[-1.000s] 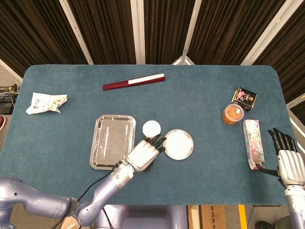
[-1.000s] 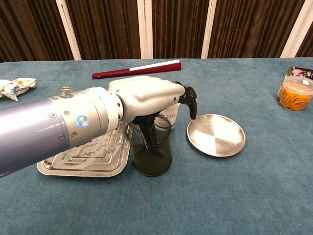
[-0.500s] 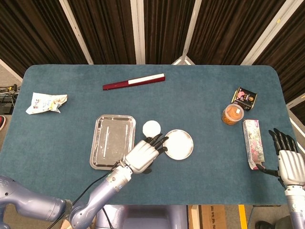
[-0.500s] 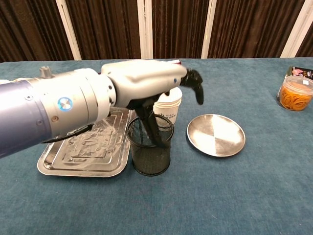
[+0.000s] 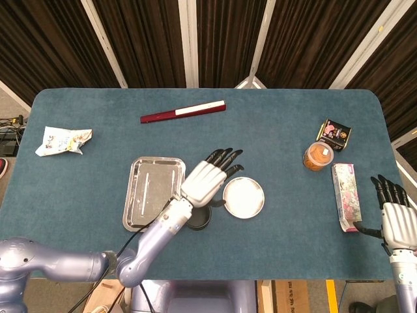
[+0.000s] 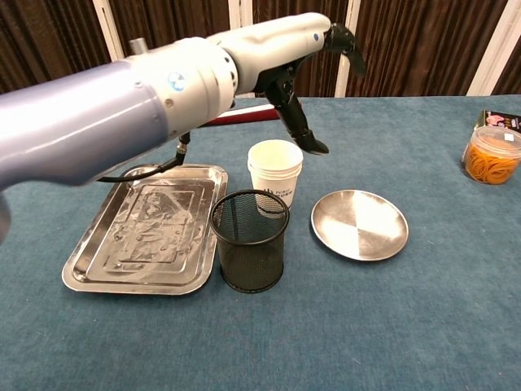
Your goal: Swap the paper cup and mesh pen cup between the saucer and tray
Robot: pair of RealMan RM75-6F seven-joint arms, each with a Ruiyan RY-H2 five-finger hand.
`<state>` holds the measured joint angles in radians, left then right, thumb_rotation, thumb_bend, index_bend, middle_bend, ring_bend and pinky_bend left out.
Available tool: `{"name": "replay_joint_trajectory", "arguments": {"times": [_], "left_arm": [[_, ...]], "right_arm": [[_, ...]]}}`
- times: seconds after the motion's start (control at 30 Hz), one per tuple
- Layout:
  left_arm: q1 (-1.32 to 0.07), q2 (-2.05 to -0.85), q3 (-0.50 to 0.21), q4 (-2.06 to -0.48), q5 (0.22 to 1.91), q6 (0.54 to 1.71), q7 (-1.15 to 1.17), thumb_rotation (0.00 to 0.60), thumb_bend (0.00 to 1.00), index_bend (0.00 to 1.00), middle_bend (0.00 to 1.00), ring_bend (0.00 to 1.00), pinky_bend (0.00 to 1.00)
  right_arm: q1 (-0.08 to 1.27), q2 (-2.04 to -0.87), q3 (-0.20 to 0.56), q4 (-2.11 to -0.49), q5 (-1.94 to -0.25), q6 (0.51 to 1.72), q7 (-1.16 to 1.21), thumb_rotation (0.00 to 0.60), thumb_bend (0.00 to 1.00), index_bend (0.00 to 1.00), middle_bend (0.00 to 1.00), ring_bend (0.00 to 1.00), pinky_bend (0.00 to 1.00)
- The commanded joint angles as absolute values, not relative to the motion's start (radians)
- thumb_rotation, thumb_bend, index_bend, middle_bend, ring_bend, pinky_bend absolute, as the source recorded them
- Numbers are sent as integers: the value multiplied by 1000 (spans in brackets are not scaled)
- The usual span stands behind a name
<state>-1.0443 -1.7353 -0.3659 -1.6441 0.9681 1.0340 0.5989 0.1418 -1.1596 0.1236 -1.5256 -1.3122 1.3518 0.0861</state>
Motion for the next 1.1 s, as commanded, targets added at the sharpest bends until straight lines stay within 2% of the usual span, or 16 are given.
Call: {"name": "replay_joint_trajectory", "arguments": {"times": [0.03, 0.37, 0.67, 0.77, 0.97, 1.1], "left_arm": [[-1099, -1755, -403, -1558, 854, 969, 619, 600, 16, 219, 0, 0, 72], [-1145, -1787, -389, -1407, 765, 895, 591, 600, 13, 210, 0, 0, 73], [-1134, -1823, -340, -1270, 856, 851, 470, 600, 36, 208, 18, 0, 110], [-1132, -1824, -330, -1251, 879, 845, 448, 600, 68, 206, 40, 2, 147], [-1121, -1812, -302, -1247, 889, 841, 450, 600, 136, 238, 120, 86, 252], [-1112, -1799, -286, -1259, 888, 843, 461, 600, 247, 302, 188, 169, 328]], "right_arm": [[145, -1165, 129, -1515, -1301, 1343, 81, 600, 0, 0, 0, 0, 0], [142, -1169, 139, -1500, -1280, 1339, 73, 600, 0, 0, 0, 0, 0], [142, -1177, 138, -1499, -1285, 1337, 61, 600, 0, 0, 0, 0, 0], [143, -1181, 140, -1492, -1279, 1335, 55, 600, 0, 0, 0, 0, 0], [143, -1183, 138, -1496, -1284, 1331, 54, 600, 0, 0, 0, 0, 0], [143, -1184, 138, -1497, -1286, 1333, 52, 600, 0, 0, 0, 0, 0]]}}
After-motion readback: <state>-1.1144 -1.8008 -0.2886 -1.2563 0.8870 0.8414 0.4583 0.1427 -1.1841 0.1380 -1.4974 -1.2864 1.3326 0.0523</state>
